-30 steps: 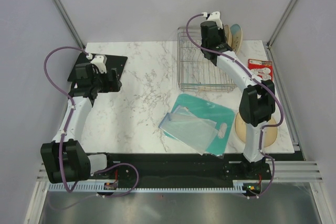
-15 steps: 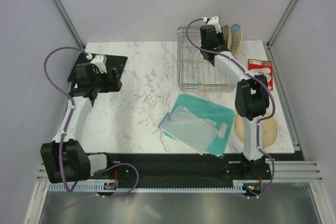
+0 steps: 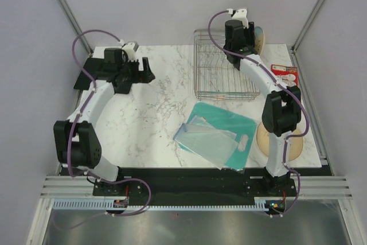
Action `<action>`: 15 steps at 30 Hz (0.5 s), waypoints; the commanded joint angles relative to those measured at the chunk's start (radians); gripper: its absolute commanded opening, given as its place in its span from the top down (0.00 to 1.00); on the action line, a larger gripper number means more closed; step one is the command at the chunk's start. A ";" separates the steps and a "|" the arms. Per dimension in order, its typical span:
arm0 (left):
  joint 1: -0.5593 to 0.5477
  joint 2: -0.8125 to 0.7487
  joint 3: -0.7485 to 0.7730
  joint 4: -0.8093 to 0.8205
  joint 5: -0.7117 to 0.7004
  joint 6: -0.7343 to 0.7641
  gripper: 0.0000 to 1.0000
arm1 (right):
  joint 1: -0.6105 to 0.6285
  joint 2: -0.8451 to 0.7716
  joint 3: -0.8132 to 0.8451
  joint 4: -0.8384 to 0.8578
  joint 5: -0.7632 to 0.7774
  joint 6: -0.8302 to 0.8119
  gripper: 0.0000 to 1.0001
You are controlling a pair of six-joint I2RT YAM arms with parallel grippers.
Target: Load the plates into the dish rack
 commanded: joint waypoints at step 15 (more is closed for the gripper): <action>-0.315 0.211 0.297 0.021 0.185 -0.149 0.03 | -0.565 -0.724 -0.526 -0.682 -0.799 -0.039 0.11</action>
